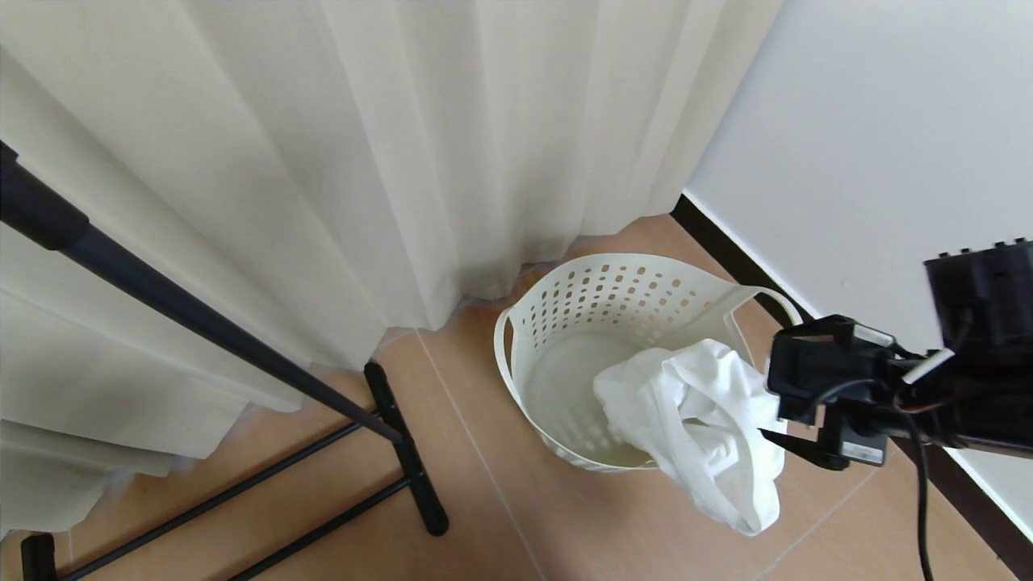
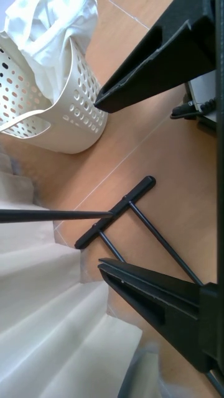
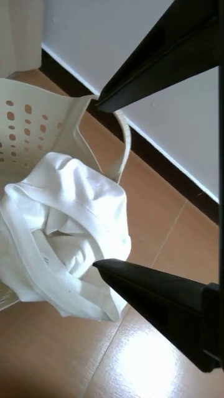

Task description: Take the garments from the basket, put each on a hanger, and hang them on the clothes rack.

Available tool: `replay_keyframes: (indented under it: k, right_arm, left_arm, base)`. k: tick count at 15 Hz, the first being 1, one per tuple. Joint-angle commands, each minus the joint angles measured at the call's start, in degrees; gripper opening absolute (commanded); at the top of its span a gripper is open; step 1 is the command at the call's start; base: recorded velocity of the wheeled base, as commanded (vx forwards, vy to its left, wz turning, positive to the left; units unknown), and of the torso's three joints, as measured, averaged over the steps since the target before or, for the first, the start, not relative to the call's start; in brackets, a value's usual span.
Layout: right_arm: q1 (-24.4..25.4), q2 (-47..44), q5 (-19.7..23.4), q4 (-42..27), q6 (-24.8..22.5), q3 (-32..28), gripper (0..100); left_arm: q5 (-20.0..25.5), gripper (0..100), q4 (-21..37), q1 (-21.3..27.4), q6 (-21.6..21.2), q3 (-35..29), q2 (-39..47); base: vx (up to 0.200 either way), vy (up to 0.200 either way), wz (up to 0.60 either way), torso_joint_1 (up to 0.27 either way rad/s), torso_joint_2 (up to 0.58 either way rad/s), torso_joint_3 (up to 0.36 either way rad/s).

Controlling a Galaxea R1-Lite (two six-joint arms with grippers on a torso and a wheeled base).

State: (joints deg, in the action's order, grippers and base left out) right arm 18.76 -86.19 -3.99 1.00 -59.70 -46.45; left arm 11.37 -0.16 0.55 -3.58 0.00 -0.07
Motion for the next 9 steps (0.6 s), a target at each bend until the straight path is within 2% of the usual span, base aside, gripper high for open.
replay_keyframes:
  k: [1, 5, 9]
  right_arm:
    - [1.4, -10.8, -1.1, 0.3, -0.1, -5.7, 100]
    - [-0.6, -19.4, -1.1, 0.3, -0.1, -13.8, 100]
    - [-3.3, -26.4, -1.0, 0.3, 0.0, -19.1, 100]
  left_arm:
    - [0.0, 100, 0.0, 0.1, 0.0, 0.0, 0.1]
    - [0.1, 100, 0.0, 0.0, 0.0, 0.0, 0.1]
    - [0.0, 100, 0.0, 0.0, 0.1, 0.0, 0.1]
  base:
    - [0.0, 0.0, 0.0, 0.0, 0.0, 0.0]
    - [0.0, 0.0, 0.0, 0.0, 0.0, 0.0]
    - [0.0, 0.0, 0.0, 0.0, 0.0, 0.0]
